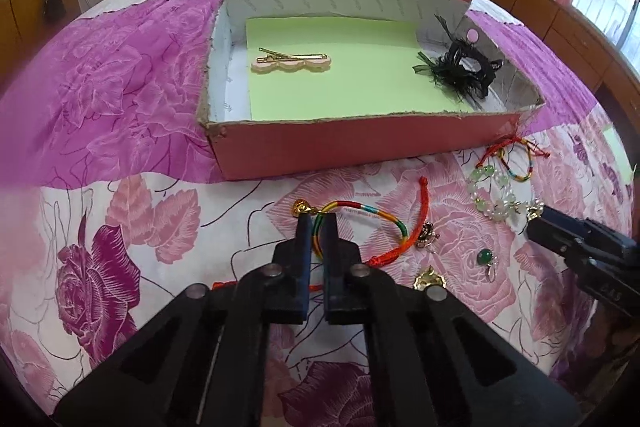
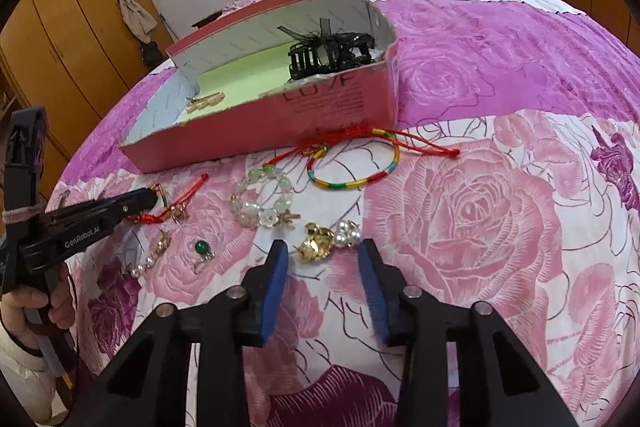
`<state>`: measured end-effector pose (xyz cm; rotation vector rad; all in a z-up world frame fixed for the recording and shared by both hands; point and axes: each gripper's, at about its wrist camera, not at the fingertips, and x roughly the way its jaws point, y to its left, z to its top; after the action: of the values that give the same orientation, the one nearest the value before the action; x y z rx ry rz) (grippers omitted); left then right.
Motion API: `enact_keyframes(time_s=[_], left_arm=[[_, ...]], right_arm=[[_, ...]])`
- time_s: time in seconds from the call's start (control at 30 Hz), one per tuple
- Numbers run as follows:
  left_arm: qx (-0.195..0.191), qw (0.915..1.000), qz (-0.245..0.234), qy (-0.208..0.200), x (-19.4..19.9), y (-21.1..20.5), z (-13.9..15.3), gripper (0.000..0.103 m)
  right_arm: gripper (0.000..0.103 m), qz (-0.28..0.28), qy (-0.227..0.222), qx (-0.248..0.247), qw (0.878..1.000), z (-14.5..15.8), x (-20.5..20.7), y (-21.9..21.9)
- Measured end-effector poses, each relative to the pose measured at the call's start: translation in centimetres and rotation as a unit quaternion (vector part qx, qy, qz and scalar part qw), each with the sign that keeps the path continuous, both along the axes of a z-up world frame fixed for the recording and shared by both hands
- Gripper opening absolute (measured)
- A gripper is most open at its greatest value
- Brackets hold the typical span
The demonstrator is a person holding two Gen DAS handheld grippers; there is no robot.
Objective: Organize jewelry
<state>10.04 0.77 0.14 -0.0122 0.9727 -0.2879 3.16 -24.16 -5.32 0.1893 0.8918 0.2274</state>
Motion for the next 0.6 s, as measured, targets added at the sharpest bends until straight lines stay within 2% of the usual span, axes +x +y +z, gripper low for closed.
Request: enact_keyframes(time_s=[0.07,0.13,0.17,0.6], left_arm=[[-0.006,1.0,-0.001,-0.001,-0.2,0.1,0.2,0.0],[-0.014,0.9999,-0.004,-0.001,-0.5,0.2,0.5,0.0],[-0.018,0.9998,-0.006,-0.002,-0.7,0.2,0.6,0.0],[-0.061,0.9976,-0.01,-0.029,-2.7,0.8,3.9,0.0]], right_arm=[[0.039,-0.001,-0.002,-0.001,1.0,-0.1,0.2,0.2],[0.028,-0.004,-0.003,-0.006,1.0,-0.1,0.2,0.2],[0.017,-0.003,-0.003,-0.004,1.0,-0.1,0.1,0.2],[0.017,0.027,-0.055,0.032,0.998,2.3,-2.7,0.7]])
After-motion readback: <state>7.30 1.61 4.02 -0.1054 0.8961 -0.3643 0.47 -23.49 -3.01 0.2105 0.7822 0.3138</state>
